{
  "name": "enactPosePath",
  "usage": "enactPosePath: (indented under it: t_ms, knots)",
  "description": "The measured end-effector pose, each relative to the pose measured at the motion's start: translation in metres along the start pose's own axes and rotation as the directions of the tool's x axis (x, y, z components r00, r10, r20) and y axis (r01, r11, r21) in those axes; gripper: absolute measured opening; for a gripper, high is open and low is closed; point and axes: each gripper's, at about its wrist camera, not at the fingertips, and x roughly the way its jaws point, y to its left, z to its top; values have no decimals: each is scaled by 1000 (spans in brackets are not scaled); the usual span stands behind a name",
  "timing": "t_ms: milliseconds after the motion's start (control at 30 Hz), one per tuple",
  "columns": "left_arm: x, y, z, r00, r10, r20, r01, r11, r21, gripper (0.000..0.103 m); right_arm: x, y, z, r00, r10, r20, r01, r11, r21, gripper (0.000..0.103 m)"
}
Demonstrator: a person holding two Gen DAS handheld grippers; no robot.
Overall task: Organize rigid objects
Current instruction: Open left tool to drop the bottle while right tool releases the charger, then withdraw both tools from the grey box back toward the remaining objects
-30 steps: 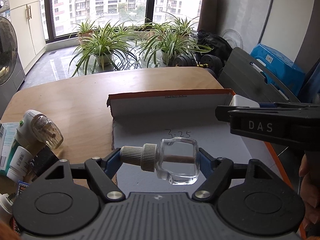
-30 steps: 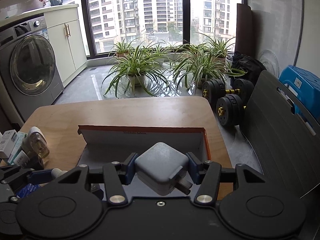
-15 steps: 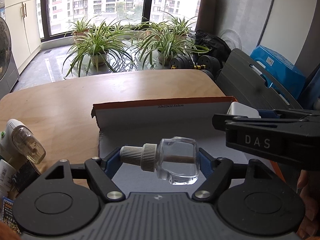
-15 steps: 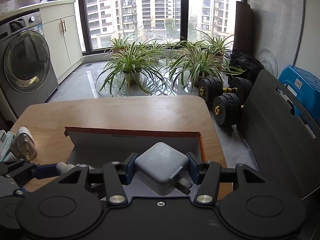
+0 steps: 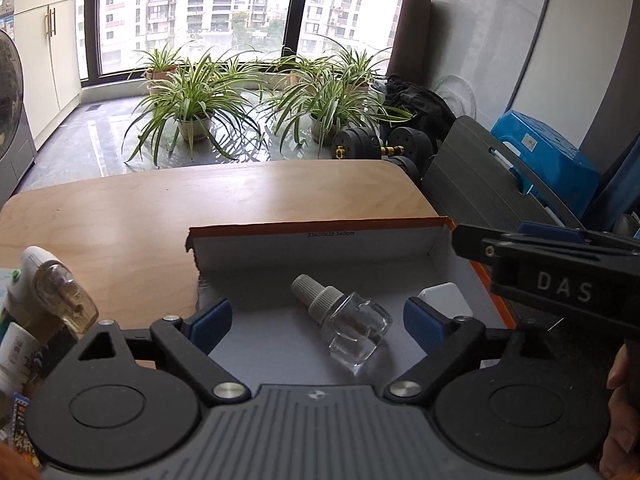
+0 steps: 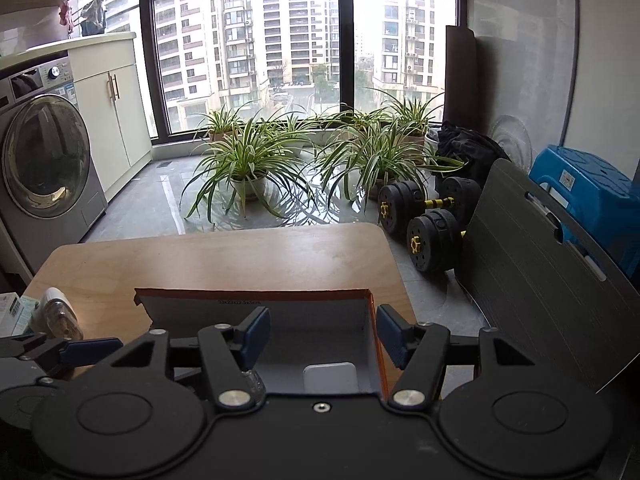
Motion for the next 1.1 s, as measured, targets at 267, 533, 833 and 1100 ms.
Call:
enactPosePath:
  t_ms: [267,533,833,1100]
  knots:
    - [-38,5,-13,996,90,-10,-90,996,9,100,-39,6,-17,1000,-5,12,5,1000,17,84]
    - [-70,13,-25,992,126,9,-126,992,-7,101,-68,13,-38,1000,28,13,-29,998,55,86]
    - [-88,24,-42,989,148,18,-148,989,-26,102,-90,32,-50,998,54,22,-55,997,50,87]
    - [-101,37,-53,985,171,22,-170,984,-47,101,-94,49,-58,997,82,10,-82,996,32,87]
